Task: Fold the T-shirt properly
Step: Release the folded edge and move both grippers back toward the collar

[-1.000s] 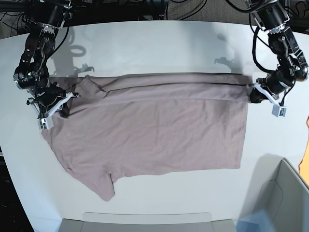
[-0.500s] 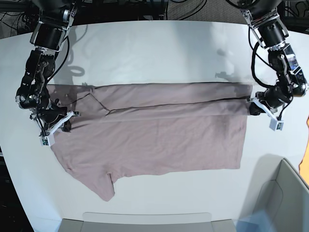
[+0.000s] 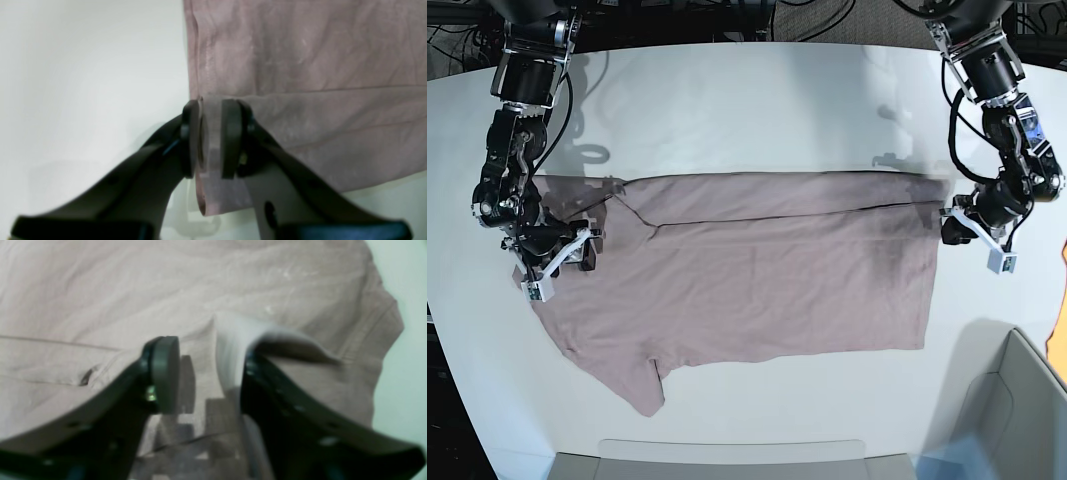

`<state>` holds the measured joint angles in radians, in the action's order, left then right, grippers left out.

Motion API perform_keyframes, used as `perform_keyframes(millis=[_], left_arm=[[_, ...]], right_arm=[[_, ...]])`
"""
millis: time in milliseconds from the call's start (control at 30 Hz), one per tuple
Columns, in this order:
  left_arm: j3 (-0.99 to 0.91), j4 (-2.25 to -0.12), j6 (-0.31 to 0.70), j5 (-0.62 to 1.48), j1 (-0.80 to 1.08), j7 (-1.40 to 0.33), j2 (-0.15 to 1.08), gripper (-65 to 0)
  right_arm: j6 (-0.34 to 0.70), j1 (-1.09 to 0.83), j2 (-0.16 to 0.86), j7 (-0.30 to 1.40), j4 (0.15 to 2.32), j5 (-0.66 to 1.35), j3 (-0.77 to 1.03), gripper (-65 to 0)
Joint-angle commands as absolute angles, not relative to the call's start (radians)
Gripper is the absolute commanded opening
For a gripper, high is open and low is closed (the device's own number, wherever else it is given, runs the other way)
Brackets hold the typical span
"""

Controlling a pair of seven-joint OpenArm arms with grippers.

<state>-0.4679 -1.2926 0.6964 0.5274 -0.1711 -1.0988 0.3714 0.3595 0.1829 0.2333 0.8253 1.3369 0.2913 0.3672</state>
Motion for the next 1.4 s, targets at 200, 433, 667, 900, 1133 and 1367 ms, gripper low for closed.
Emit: perform_keyframes(millis=[200,433,667,900,1133,1367], left_arm=[[-0.595,-1.320,0.698,0.552,-0.194,-1.082,0.387,-56.2],[-0.489,-1.495,0.698,0.545,-0.104,-1.070,0.358,-65.0],[-0.309,-1.532,0.698,0.544,-0.081,-1.046,0.357,-65.0],[-0.176,-1.511,0.698,0.386,-0.088,-0.969,0.337,-65.0],[-0.134,-1.432,0.698,0.183,-0.038,-0.981,0.300,-65.0],[-0.222,-1.438,0.698,0.176,0.188,-0.975,0.306,-65.0]], right_arm=[[0.363,0.205,0.248,0.805,1.483,0.311,0.375,-34.9],[0.363,0.120,0.242,0.806,1.564,0.311,0.421,-40.9],[0.363,0.079,0.249,0.800,1.541,0.303,0.423,-65.0],[0.363,0.125,0.278,0.797,1.359,0.303,0.420,-65.0],[0.363,0.105,0.300,0.757,1.211,0.302,0.384,-65.0],[0.363,-0.074,0.320,0.757,1.307,0.303,0.323,-65.0]])
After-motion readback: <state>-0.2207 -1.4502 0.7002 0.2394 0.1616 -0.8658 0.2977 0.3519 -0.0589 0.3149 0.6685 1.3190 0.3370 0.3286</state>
